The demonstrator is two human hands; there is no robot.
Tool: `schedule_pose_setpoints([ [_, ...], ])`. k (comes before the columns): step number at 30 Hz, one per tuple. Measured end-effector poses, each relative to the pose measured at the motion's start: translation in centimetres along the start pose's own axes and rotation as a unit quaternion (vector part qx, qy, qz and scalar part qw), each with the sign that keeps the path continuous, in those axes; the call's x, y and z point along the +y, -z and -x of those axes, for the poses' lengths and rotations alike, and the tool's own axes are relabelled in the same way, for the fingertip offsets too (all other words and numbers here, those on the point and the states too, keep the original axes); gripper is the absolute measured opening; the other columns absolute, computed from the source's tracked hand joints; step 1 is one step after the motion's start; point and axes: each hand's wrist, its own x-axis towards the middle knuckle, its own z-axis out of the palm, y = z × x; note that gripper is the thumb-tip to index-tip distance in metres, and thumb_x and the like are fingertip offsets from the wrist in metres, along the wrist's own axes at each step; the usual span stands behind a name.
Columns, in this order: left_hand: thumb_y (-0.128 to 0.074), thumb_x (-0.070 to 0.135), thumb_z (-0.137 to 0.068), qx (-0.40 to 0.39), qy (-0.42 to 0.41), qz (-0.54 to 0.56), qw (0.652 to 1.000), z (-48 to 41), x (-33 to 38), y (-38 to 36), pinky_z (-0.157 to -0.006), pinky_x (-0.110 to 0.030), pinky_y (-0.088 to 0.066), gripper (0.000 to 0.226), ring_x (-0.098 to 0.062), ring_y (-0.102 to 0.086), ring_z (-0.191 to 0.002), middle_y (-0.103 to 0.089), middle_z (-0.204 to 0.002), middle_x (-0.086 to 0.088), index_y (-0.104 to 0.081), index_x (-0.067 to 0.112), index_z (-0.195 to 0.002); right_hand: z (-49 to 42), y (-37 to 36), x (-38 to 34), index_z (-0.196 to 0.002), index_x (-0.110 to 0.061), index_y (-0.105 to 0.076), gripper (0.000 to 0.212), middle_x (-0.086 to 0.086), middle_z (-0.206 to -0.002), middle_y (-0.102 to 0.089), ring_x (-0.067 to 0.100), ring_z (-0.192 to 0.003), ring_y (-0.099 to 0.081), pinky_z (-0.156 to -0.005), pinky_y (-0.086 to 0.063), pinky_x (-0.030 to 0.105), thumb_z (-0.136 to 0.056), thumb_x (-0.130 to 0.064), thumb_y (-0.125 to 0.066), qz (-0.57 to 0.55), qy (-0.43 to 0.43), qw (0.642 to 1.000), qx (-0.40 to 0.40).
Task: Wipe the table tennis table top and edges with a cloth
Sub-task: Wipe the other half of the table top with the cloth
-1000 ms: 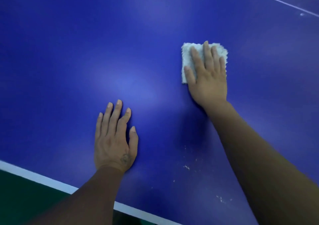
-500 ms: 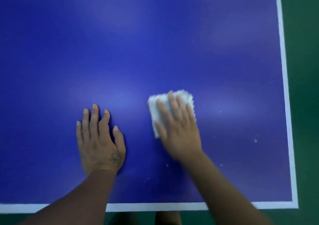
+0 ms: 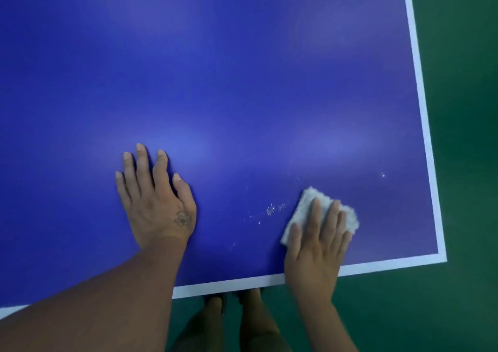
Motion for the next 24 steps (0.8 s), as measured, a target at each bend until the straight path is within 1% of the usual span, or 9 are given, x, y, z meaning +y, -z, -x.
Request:
schedule_pose_setpoints([
  [2,-0.036,0.035,-0.106,-0.003,0.002,-0.005,1.0,0.0,-0.1,-0.1,-0.135,-0.053,-0.006,0.058,-0.033,-0.013,-0.166,-0.024,-0.177,-0.012,-0.043,0.012,-0.159,1.4,-0.3,-0.1,-0.172,-0.031,-0.009,0.067,0.002,-0.181,0.003,0.025,-0.167,0.005,-0.134,-0.005,0.058,-0.112,-0.055,-0.021,0.003,0.019,0.999,-0.027],
  [5,-0.036,0.035,-0.106,0.003,0.0,-0.009,1.0,-0.1,-0.2,-0.3,-0.135,-0.052,-0.006,0.057,-0.033,-0.014,-0.166,-0.024,-0.177,-0.012,-0.043,0.013,-0.159,-2.1,0.5,0.1,-0.172,-0.035,-0.005,0.067,-0.002,-0.18,0.009,0.021,-0.167,0.01,-0.134,0.001,0.052,-0.11,-0.057,-0.02,0.0,0.016,0.999,-0.034],
  [9,-0.038,0.034,-0.107,0.015,-0.009,-0.018,1.0,0.0,-0.3,-0.4,-0.135,-0.05,-0.007,0.055,-0.033,-0.016,-0.165,-0.026,-0.176,-0.012,-0.045,0.017,-0.159,-10.4,1.5,-2.1,-0.172,-0.034,-0.01,0.064,0.001,-0.181,0.005,0.024,-0.167,0.006,-0.133,0.002,0.055,-0.113,-0.053,-0.026,-0.042,-0.078,0.996,0.019],
  [11,-0.037,0.035,-0.107,0.016,-0.008,-0.02,1.0,0.0,-0.2,-0.3,-0.135,-0.05,-0.006,0.056,-0.033,-0.016,-0.165,-0.026,-0.176,-0.012,-0.046,0.018,-0.159,-13.2,1.4,-4.2,-0.172,-0.032,-0.012,0.064,0.005,-0.181,0.002,0.026,-0.167,0.004,-0.133,0.001,0.057,-0.113,-0.051,-0.029,-0.045,-0.088,0.995,0.034],
  [14,-0.033,0.038,-0.106,0.011,-0.005,-0.018,1.0,-0.1,-0.2,-0.4,-0.135,-0.05,-0.006,0.058,-0.032,-0.015,-0.165,-0.025,-0.177,-0.011,-0.046,0.019,-0.16,-12.9,0.6,-6.4,-0.172,-0.032,-0.01,0.064,0.005,-0.181,0.003,0.028,-0.167,0.002,-0.134,0.001,0.054,-0.114,-0.052,-0.024,-0.015,-0.005,0.999,0.032],
  [17,-0.034,0.037,-0.107,0.019,-0.016,-0.015,1.0,0.2,-0.4,-0.1,-0.135,-0.051,-0.007,0.057,-0.034,-0.017,-0.165,-0.027,-0.176,-0.012,-0.048,0.018,-0.159,-7.7,-0.6,-5.7,-0.172,-0.032,-0.012,0.063,0.005,-0.181,0.0,0.027,-0.167,0.0,-0.134,-0.003,0.053,-0.113,-0.053,-0.024,0.017,0.113,0.993,0.017],
  [19,-0.034,0.037,-0.107,0.015,-0.019,-0.015,1.0,0.3,-0.3,0.1,-0.135,-0.051,-0.007,0.057,-0.034,-0.017,-0.165,-0.026,-0.176,-0.012,-0.047,0.017,-0.16,-3.2,-1.2,-3.6,-0.172,-0.032,-0.016,0.062,0.005,-0.181,-0.004,0.027,-0.167,-0.001,-0.135,-0.005,0.053,-0.114,-0.053,-0.026,0.027,0.171,0.985,0.014],
  [22,-0.035,0.035,-0.109,-0.006,-0.014,-0.004,1.0,0.1,-0.2,0.5,-0.135,-0.051,-0.005,0.057,-0.033,-0.013,-0.166,-0.022,-0.178,-0.012,-0.044,0.017,-0.162,1.3,-1.2,0.6,-0.172,-0.033,-0.014,0.063,0.002,-0.181,-0.001,0.024,-0.167,0.002,-0.135,-0.007,0.054,-0.114,-0.054,-0.024,0.048,0.194,0.98,-0.012],
  [24,-0.032,0.036,-0.112,-0.032,-0.047,-0.004,0.998,0.9,-1.2,1.1,-0.135,-0.051,-0.005,0.057,-0.031,-0.009,-0.167,-0.017,-0.179,-0.01,-0.038,0.018,-0.166,2.4,-0.5,2.7,-0.172,-0.032,-0.016,0.064,0.001,-0.181,0.0,0.024,-0.167,0.003,-0.134,-0.008,0.056,-0.112,-0.055,-0.023,0.044,0.159,0.986,-0.021],
])
